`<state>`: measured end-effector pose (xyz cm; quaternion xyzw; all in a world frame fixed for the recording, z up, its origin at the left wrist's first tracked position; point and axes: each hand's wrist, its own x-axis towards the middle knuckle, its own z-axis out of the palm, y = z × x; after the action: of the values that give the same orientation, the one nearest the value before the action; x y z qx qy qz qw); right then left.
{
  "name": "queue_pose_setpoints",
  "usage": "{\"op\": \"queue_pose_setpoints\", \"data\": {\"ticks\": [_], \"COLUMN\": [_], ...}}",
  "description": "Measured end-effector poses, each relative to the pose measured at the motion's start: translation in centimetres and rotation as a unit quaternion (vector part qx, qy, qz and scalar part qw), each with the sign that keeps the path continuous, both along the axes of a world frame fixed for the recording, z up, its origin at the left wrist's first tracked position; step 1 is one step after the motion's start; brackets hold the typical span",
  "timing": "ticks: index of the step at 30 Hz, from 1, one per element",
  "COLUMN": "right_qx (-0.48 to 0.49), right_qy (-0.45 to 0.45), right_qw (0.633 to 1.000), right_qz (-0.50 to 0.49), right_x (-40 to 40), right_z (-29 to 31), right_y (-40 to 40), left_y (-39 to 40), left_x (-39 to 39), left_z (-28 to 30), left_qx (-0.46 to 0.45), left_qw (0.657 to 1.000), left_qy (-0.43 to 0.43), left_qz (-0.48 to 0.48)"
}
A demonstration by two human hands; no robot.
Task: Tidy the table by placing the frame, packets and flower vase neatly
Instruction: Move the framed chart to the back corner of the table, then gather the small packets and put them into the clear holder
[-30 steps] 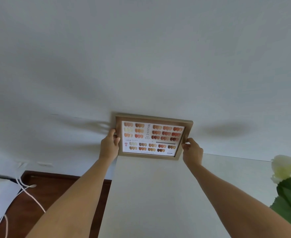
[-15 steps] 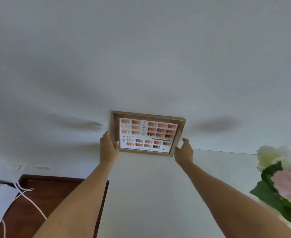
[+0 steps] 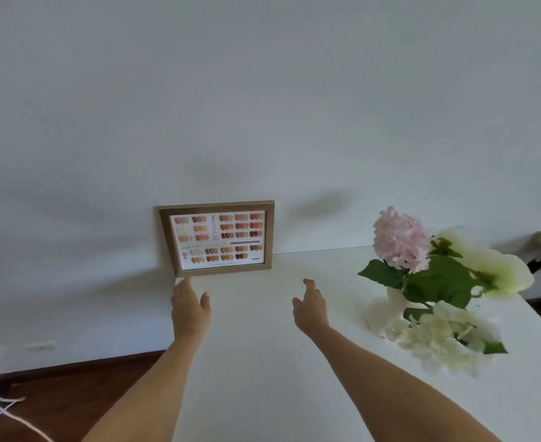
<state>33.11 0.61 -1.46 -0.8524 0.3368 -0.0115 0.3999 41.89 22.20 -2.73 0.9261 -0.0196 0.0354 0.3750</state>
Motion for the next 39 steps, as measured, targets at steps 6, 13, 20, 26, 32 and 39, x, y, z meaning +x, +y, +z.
{"op": "queue_pose_setpoints", "data": {"ticks": [6, 13, 20, 26, 32, 39], "right_qx": [-0.009, -0.02, -0.042, -0.036, -0.029, -0.031], "right_qy": [0.017, 0.049, 0.064, 0.059, 0.069, 0.113], "right_qw": [1.0, 0.997, 0.997, 0.996, 0.994, 0.99], "right_qz": [0.022, 0.058, 0.002, -0.062, -0.081, -0.081], "right_x": [-9.1, -21.3, -33.0, -38.4, -39.8, -38.7], "right_z": [-1.1, -2.2, -2.2, -2.5, -3.7, -4.3], "right_y": [-3.3, -10.5, -20.0, -26.2, -31.4, -40.1], "left_y": [-3.6, -12.0, -22.8, -30.4, -37.4, -47.0], "left_x": [-7.2, -17.4, -27.4, -32.1, -32.5, -29.2], "left_z": [-0.8, -1.6, -2.8, -3.1, -4.4, -5.7], "left_qx": [0.025, 0.022, 0.029, 0.045, 0.056, 0.054], "left_qw": [0.998, 0.994, 0.978, 0.959, 0.951, 0.958], "left_qy": [0.022, 0.051, 0.075, 0.082, 0.085, 0.058], "left_qz": [-0.053, -0.098, -0.195, -0.269, -0.293, -0.274]}}
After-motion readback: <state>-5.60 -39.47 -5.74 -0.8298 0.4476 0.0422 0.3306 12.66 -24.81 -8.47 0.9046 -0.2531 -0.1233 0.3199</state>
